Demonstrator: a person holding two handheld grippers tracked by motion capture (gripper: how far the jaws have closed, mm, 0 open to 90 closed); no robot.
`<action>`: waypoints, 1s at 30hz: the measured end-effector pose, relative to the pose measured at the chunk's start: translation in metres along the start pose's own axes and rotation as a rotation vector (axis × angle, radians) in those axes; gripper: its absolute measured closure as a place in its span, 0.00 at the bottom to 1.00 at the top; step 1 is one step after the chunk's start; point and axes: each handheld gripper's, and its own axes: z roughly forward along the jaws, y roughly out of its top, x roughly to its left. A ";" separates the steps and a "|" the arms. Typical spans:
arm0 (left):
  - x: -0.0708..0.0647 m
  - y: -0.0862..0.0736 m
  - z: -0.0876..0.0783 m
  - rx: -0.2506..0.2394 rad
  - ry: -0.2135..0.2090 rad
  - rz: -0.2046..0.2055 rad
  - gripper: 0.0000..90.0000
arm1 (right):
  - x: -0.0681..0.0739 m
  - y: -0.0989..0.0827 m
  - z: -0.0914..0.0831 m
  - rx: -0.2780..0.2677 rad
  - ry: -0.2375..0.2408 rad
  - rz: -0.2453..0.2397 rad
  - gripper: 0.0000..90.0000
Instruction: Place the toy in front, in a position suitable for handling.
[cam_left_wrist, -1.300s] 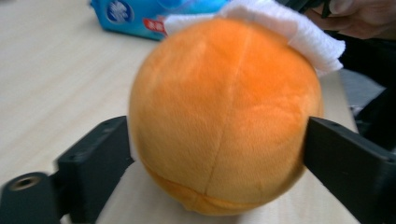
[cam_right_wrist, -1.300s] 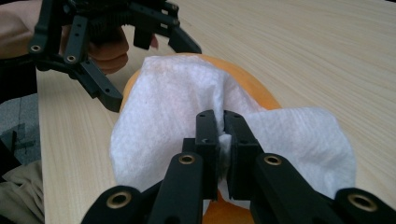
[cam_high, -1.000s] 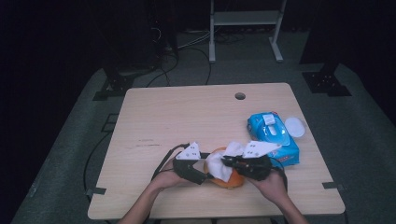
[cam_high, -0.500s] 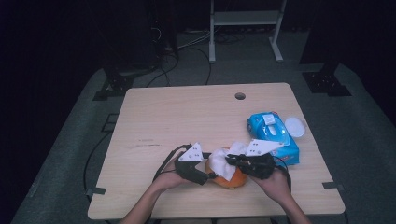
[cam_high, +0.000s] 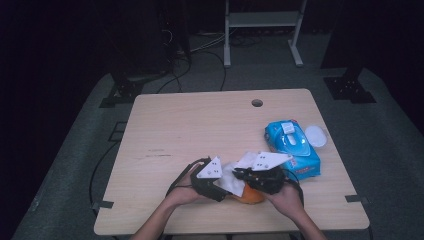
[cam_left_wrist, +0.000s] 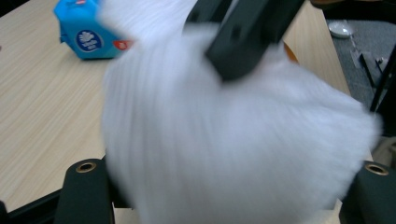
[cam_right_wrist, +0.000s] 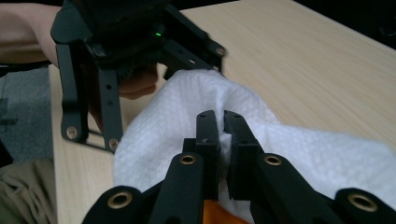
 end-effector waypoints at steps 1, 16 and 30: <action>-0.001 0.000 0.001 0.006 -0.001 0.005 0.34 | 0.003 0.001 0.004 0.010 0.009 -0.007 0.94; 0.002 -0.007 0.001 -0.007 -0.007 -0.015 0.34 | -0.027 -0.008 -0.018 0.058 -0.131 0.038 0.94; 0.008 -0.014 0.001 -0.003 -0.014 -0.052 0.31 | -0.044 -0.014 -0.049 0.128 -0.263 0.015 0.94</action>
